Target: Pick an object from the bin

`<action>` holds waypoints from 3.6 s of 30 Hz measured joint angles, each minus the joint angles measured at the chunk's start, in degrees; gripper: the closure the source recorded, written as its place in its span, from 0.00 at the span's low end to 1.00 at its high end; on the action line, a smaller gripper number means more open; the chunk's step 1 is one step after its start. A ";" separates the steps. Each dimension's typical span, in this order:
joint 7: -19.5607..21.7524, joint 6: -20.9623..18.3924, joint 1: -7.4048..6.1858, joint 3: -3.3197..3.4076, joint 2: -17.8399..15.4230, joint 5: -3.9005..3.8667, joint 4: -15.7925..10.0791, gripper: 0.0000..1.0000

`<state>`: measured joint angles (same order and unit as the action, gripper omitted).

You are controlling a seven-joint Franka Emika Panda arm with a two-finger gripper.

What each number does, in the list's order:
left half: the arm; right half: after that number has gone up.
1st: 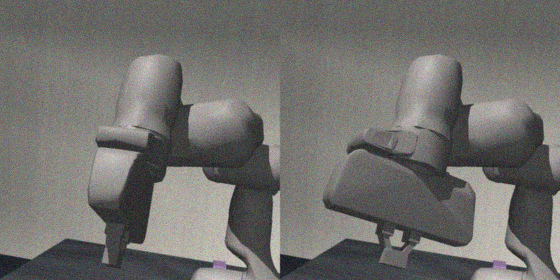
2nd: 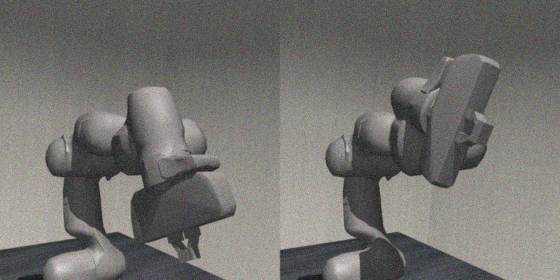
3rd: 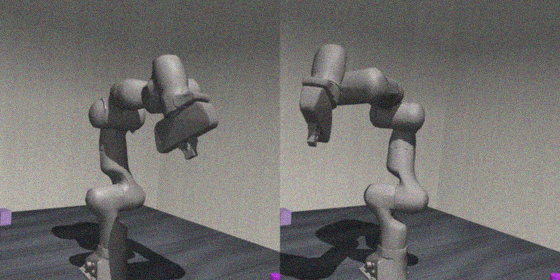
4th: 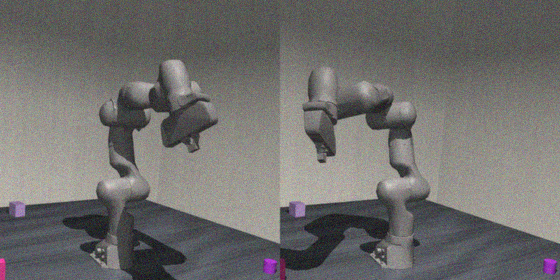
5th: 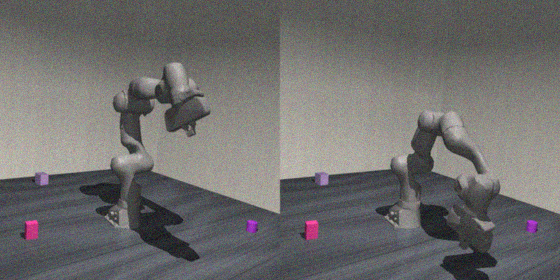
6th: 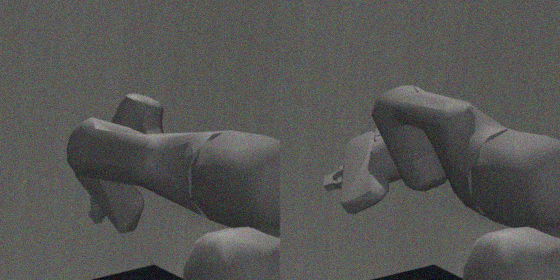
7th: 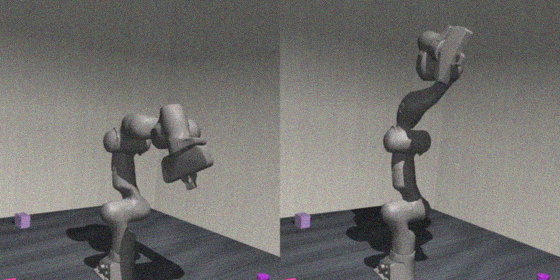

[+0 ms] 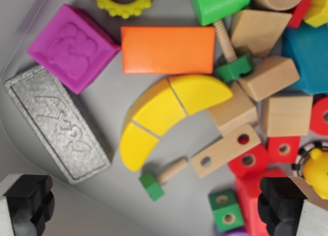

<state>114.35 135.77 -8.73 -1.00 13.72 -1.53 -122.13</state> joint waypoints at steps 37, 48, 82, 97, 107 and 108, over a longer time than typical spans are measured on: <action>28.30 10.75 -4.80 0.24 10.44 1.02 -0.58 0.00; 28.36 15.31 -4.80 0.27 15.70 1.02 0.10 0.00; 28.41 20.29 -4.85 0.37 22.53 1.02 2.06 1.00; 28.41 20.30 -4.86 0.37 22.53 1.02 2.08 1.00; 28.41 20.30 -4.85 0.37 22.51 1.02 2.08 1.00; 28.41 20.29 -4.85 0.37 22.49 1.02 2.08 1.00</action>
<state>142.76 156.06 -13.59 -0.64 36.21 -0.51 -120.06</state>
